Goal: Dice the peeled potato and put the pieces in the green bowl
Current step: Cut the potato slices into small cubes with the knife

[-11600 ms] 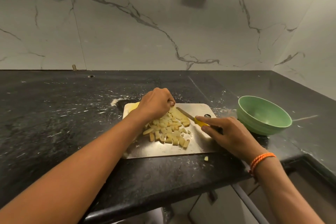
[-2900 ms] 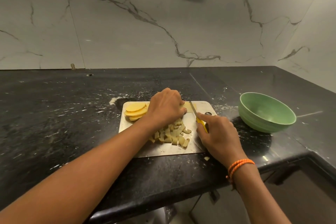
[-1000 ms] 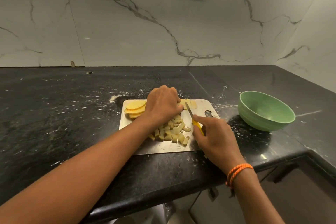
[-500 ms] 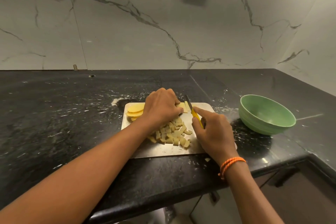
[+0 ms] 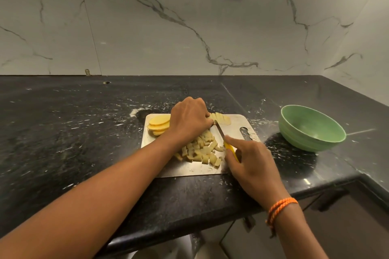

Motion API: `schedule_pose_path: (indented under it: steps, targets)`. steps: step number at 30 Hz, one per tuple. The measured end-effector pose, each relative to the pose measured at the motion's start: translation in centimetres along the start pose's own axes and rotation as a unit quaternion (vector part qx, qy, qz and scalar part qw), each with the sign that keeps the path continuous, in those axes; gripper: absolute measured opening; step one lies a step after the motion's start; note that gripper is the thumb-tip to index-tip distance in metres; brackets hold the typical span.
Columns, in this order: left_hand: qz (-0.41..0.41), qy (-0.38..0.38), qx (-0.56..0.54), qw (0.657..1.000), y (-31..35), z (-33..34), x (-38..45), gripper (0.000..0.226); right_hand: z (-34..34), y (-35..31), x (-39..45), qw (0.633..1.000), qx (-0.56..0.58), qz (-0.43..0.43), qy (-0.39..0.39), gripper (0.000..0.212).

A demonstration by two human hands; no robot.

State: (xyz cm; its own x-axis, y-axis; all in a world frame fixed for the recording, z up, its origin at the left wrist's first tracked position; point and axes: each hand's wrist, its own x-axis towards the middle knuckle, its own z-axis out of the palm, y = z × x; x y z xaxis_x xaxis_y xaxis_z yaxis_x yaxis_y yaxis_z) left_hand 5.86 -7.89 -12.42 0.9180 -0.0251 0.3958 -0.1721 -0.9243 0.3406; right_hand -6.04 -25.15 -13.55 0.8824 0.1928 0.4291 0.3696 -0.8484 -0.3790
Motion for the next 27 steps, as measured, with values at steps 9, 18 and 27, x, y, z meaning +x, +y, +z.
schedule_pose_path:
  steps: [9,18,27]
  targets:
    - [-0.002,-0.010,-0.026,1.000,-0.7,-1.0,0.2,0.017,-1.1,0.3,0.0,0.993,0.071,0.030,0.092,0.039]
    - [-0.009,-0.005,-0.021,1.000,-1.1,-1.1,0.3,0.016,1.4,-0.3,4.2,0.999,0.008,0.001,0.037,0.040]
    - [-0.012,0.013,0.008,1.000,-0.6,-0.8,0.0,0.022,1.5,0.1,4.5,1.000,0.012,-0.002,-0.027,0.040]
